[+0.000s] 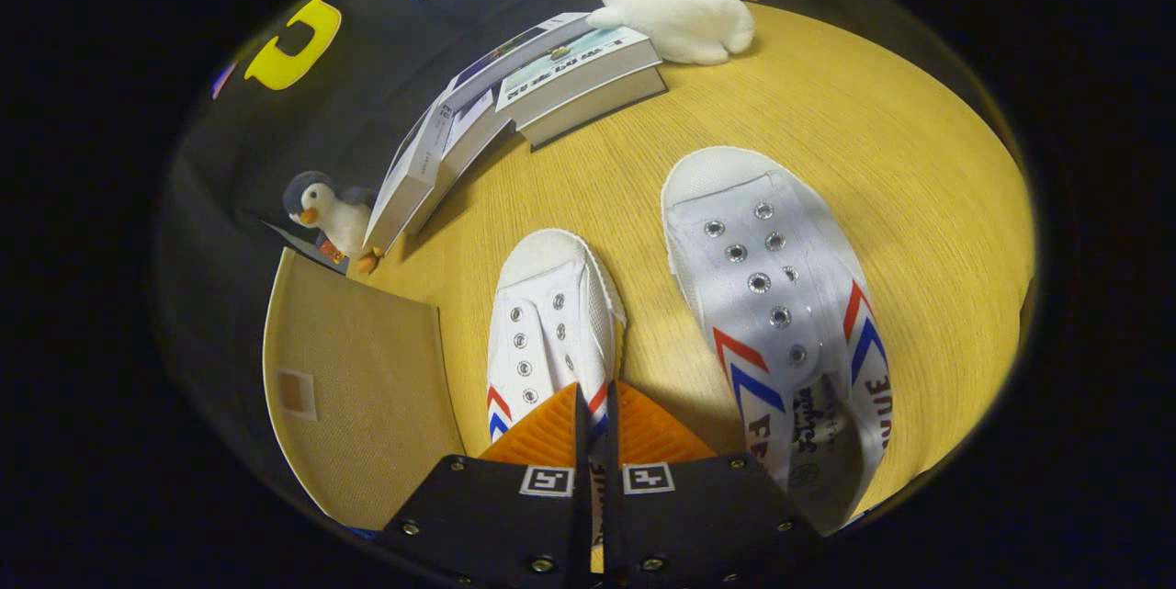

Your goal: Open the storage box then place both shoes into the box .Put the left shoe in first, then the right shoe, with the right side of both shoes facing outward in a uniform manner.

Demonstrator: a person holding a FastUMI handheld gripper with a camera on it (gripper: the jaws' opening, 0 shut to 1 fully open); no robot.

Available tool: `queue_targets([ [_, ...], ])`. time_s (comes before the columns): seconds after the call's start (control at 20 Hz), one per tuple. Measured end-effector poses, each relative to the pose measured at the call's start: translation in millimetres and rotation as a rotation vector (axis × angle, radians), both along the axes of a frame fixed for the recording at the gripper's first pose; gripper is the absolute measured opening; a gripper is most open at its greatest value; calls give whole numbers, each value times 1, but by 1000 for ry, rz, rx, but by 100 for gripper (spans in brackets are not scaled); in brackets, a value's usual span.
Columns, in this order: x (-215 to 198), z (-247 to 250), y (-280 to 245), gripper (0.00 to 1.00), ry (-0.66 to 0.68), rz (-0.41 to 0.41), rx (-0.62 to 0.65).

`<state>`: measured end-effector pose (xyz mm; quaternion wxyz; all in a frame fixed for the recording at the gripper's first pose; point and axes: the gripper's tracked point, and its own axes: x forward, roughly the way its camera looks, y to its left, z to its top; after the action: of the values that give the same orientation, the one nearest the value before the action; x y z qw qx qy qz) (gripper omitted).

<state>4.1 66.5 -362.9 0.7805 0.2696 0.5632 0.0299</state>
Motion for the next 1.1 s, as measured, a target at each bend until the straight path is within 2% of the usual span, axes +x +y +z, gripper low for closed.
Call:
queue_targets([
  [0.15, -4, 12, 8, 5, -4, 9, 39],
  [0.5, 5, 70, 27, 5, -49, -52, 201],
  [0.9, 22, 156, 61, 5, -154, -45, 278],
  [1.1, 30, 181, 87, 5, -196, -28, 290],
])
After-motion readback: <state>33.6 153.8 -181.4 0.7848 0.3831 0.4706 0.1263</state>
